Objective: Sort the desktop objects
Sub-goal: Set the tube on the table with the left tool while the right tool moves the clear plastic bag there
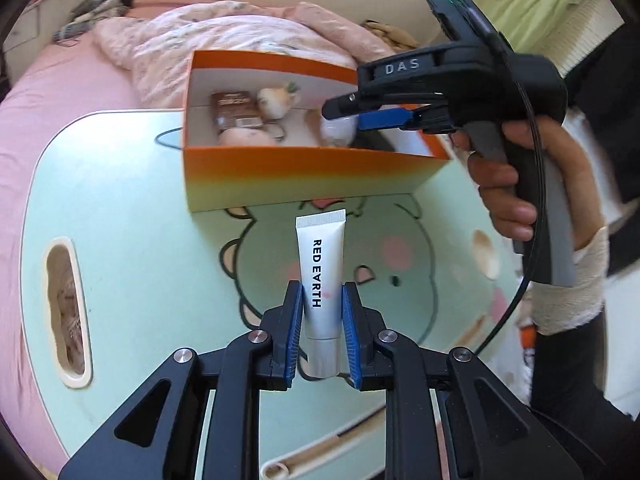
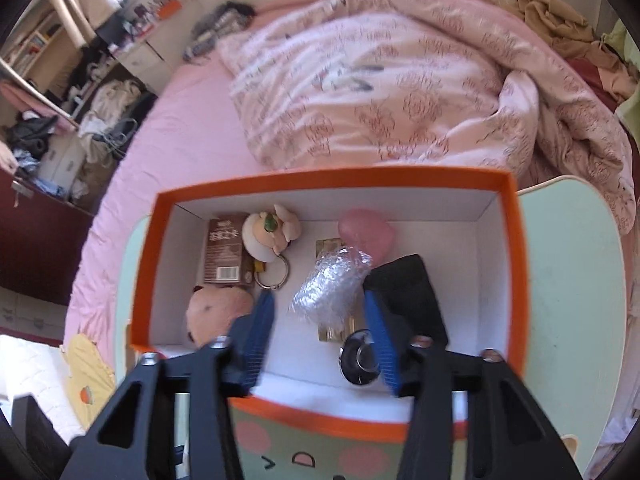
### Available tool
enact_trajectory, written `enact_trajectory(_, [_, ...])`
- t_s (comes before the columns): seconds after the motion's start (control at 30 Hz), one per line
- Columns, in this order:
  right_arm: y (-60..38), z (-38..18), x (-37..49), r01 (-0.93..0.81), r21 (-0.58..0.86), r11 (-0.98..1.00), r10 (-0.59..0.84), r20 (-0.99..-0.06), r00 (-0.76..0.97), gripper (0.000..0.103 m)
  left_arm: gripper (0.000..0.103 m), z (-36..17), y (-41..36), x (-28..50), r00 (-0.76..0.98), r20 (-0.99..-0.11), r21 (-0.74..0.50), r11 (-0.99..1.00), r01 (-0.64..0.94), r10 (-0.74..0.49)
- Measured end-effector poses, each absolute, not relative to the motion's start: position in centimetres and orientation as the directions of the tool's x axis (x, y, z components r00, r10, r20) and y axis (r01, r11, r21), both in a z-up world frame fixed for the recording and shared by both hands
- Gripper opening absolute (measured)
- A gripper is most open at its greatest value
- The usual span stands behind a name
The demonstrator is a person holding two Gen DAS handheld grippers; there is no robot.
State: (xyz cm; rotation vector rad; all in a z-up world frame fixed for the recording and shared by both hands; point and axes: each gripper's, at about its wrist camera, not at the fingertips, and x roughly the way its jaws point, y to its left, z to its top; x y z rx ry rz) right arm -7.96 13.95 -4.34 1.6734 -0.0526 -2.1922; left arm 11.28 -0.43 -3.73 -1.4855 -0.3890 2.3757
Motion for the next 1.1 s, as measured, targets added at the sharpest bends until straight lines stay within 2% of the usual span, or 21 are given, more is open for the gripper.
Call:
enact_trajectory(0.03, [13.7, -4.8, -8.2, 0.272, 0.251, -0.929, -0.312, -0.926, -0.211, 0.038, 0.021, -3.9, -0.3, 11.3, -0.427, -0.822, -0.367, -0.924, -0.112, 0.378])
enact_trajectory(0.07, [13.7, -5.2, -8.3, 0.273, 0.251, -0.929, -0.311, -0.928, -0.207, 0.03, 0.021, -4.0, -0.3, 11.3, -0.437, -0.823, -0.352, -0.93, -0.106, 0.361])
enact_trajectory(0.1, [13.6, -5.3, -8.3, 0.277, 0.251, -0.927, -0.313, -0.927, -0.208, 0.028, 0.022, -4.2, -0.2, 11.2, -0.448, -0.825, -0.338, -0.936, -0.099, 0.345])
enact_trajectory(0.23, [14.1, -4.6, -7.7, 0.299, 0.269, -0.916, -0.351, -0.897, -0.268, 0.028, 0.027, -4.6, -0.6, 11.1, -0.48, -0.824, -0.295, -0.951, -0.089, 0.301])
enact_trajectory(0.27, [14.4, -4.2, -7.5, 0.298, 0.279, -0.913, -0.364, -0.888, -0.282, 0.027, 0.031, -4.7, -0.9, 11.1, -0.482, -0.826, -0.288, -0.954, -0.082, 0.292])
enact_trajectory(0.53, [16.6, 1.0, -1.7, 0.399, 0.316, -0.861, -0.47, -0.794, -0.386, 0.028, 0.031, -4.9, -3.1, 11.5, -0.485, -0.831, -0.301, -0.954, -0.02, 0.272])
enact_trajectory(0.63, [16.8, 1.3, 1.6, 0.449, 0.323, -0.833, -0.503, -0.78, -0.373, 0.028, 0.039, -4.9, -3.5, 11.8, -0.499, -0.83, -0.286, -0.958, -0.001, 0.249])
enact_trajectory(0.7, [16.8, 0.6, 4.1, 0.472, 0.301, -0.829, -0.494, -0.788, -0.366, 0.028, 0.042, -4.9, -3.7, 12.2, -0.506, -0.828, -0.29, -0.957, 0.016, 0.242])
enact_trajectory(0.87, [16.8, -3.4, 7.9, 0.448, 0.18, -0.876, -0.367, -0.851, -0.376, 0.029, 0.043, -4.8, -3.4, 12.7, -0.515, -0.824, -0.29, -0.957, 0.024, 0.236])
enact_trajectory(1.0, [17.7, -6.0, 8.3, 0.393, 0.201, -0.897, -0.35, -0.866, -0.356, 0.029, 0.043, -3.8, -3.0, 12.4, -0.524, -0.815, -0.29, -0.957, -0.002, 0.248])
enact_trajectory(1.03, [18.0, -6.0, 8.3, 0.386, 0.204, -0.899, -0.352, -0.862, -0.365, 0.03, 0.043, -3.4, -2.9, 12.2, -0.525, -0.813, -0.291, -0.957, -0.01, 0.253])
enact_trajectory(1.1, [18.4, -5.6, 8.5, 0.377, 0.206, -0.903, -0.357, -0.848, -0.391, 0.048, 0.043, -2.7, -2.7, 11.9, -0.528, -0.808, -0.293, -0.956, -0.025, 0.262])
